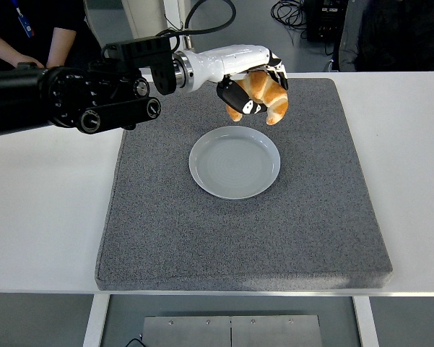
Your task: Place the bread on the plate
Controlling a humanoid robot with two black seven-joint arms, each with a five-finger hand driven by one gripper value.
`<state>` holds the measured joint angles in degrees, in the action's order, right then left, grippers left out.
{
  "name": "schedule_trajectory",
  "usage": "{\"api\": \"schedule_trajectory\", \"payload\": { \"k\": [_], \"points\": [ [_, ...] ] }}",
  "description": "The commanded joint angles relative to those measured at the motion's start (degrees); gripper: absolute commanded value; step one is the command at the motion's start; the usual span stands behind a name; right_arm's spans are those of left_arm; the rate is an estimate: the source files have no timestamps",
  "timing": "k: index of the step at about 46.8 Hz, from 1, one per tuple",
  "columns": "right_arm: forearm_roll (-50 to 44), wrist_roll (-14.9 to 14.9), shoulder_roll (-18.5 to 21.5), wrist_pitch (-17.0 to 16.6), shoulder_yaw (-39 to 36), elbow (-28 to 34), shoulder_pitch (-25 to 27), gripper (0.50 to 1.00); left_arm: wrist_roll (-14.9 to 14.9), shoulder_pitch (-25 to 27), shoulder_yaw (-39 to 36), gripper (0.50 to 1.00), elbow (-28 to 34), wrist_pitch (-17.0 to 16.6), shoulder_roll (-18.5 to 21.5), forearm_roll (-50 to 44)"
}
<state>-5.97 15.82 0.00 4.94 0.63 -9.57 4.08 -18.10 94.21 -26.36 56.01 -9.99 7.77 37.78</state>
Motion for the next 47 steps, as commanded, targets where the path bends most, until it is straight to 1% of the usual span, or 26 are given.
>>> {"api": "schedule_trajectory", "payload": {
  "k": [1,7,13,22,27,39,47],
  "points": [
    [0.0,0.0,0.0,0.0,0.1,0.0,0.1,1.000,0.0,-1.7,0.0,0.500,-1.8,-0.3,-2.8,0.0],
    [0.0,0.0,0.0,0.0,0.1,0.0,0.1,1.000,0.0,-3.8,-0.1,0.500,-2.9,-0.6,-5.1,0.1],
    [0.0,0.0,0.0,0.0,0.0,0.0,0.1,1.000,0.0,-5.0,-0.4,0.500,-2.9,-1.0,-5.2,0.4],
    [0.0,0.0,0.0,0.0,0.1,0.0,0.1,1.000,-0.1,-7.2,-1.0,0.500,-2.9,-1.1,-4.0,1.0],
    [0.0,0.0,0.0,0.0,0.1,0.0,0.1,1.000,-0.1,-8.3,-1.8,0.500,-2.9,-1.2,-2.7,1.3],
    [0.0,0.0,0.0,0.0,0.1,0.0,0.1,1.000,0.0,-10.4,-3.7,0.500,-2.9,-1.9,-2.4,1.9],
    [0.0,0.0,0.0,0.0,0.1,0.0,0.1,1.000,-0.1,-10.4,-7.3,0.500,-2.9,-3.1,-2.5,1.9]
  ]
}}
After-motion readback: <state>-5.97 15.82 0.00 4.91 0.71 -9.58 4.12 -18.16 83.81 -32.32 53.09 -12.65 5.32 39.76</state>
